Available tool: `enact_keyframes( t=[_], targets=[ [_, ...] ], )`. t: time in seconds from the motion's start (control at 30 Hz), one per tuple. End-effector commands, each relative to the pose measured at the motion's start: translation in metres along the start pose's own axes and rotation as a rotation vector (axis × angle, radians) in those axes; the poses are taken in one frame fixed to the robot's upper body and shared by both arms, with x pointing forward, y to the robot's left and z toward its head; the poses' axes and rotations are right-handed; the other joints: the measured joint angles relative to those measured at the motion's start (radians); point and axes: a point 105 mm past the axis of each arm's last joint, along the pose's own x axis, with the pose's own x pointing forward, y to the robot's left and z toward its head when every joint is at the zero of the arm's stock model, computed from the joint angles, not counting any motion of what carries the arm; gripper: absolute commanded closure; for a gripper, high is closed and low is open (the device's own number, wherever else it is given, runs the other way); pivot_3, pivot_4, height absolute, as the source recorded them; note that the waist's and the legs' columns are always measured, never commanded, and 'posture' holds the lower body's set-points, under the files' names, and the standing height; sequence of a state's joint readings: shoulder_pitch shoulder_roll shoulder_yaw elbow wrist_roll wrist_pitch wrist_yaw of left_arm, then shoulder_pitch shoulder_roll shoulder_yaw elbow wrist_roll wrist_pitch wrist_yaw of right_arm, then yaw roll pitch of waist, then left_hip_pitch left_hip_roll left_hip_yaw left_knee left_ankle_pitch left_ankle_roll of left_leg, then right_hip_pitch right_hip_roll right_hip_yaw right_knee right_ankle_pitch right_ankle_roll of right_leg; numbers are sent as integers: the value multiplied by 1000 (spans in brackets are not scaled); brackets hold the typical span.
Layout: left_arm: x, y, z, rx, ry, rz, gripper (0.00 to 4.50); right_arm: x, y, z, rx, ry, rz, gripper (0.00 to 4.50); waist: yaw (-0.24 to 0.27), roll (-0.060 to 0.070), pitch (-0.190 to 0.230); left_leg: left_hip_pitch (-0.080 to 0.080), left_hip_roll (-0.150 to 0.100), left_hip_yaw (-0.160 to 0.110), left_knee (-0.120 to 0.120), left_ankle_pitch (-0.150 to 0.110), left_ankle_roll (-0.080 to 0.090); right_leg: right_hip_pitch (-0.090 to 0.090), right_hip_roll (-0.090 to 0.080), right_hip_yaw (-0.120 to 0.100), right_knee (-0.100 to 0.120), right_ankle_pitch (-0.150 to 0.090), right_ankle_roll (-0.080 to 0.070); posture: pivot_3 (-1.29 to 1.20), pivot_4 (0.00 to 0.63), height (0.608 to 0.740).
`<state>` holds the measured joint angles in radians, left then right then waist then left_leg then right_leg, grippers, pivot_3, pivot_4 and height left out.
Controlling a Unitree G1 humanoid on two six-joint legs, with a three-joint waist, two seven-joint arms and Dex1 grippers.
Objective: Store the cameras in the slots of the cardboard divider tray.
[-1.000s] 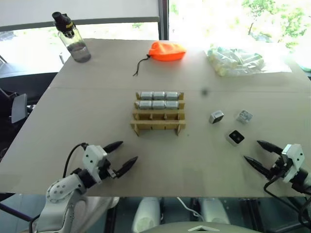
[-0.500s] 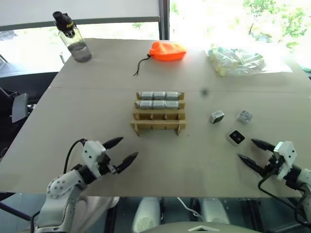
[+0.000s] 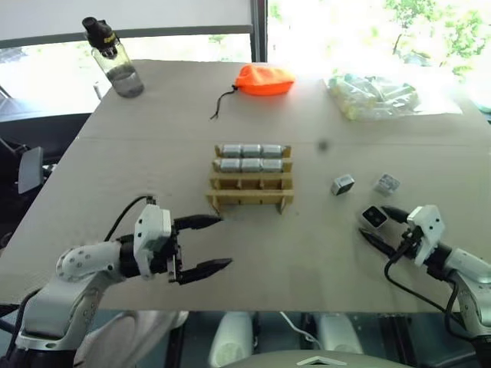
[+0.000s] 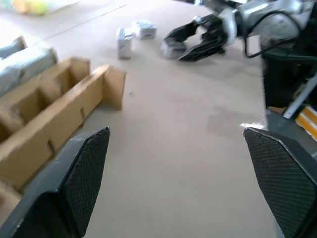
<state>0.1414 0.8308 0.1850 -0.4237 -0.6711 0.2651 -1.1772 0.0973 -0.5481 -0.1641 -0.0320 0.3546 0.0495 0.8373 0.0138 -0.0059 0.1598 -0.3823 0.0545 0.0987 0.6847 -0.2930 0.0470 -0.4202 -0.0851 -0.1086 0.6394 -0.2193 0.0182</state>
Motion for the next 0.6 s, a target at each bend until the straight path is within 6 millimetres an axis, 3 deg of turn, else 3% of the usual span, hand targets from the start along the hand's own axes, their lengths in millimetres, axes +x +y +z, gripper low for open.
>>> enact_keyframes(
  t=[0.03,0.13,0.27,0.43,0.5,0.6],
  targets=[
    [4,-4,11,24,-11,-49,0,0,0,9,-33,-24,-17,39,0,0,0,0,0,0,0,0,0,0,0,0,0,0,0,0,150,726],
    [4,-4,12,34,0,-64,0,-3,0,6,-38,-13,-25,932,0,0,0,0,0,0,0,0,0,0,1,0,0,0,0,0,150,726],
    [4,-5,12,32,1,-71,0,-4,0,7,-11,-25,-39,2584,0,0,0,0,0,0,0,0,0,0,1,0,0,0,1,0,150,726],
    [5,-3,12,29,-7,-69,0,-1,2,13,-10,-31,-22,2602,0,0,0,0,0,0,0,0,0,0,1,0,0,0,1,0,150,726],
    [7,0,10,26,3,-47,0,2,14,21,29,-40,56,2602,0,0,0,0,0,0,0,0,0,0,1,1,0,0,1,0,150,726],
    [13,6,5,-66,37,-10,0,16,28,40,-67,-53,116,2602,-1,0,0,0,0,0,0,0,0,0,1,1,0,0,0,0,150,726]
  ],
)
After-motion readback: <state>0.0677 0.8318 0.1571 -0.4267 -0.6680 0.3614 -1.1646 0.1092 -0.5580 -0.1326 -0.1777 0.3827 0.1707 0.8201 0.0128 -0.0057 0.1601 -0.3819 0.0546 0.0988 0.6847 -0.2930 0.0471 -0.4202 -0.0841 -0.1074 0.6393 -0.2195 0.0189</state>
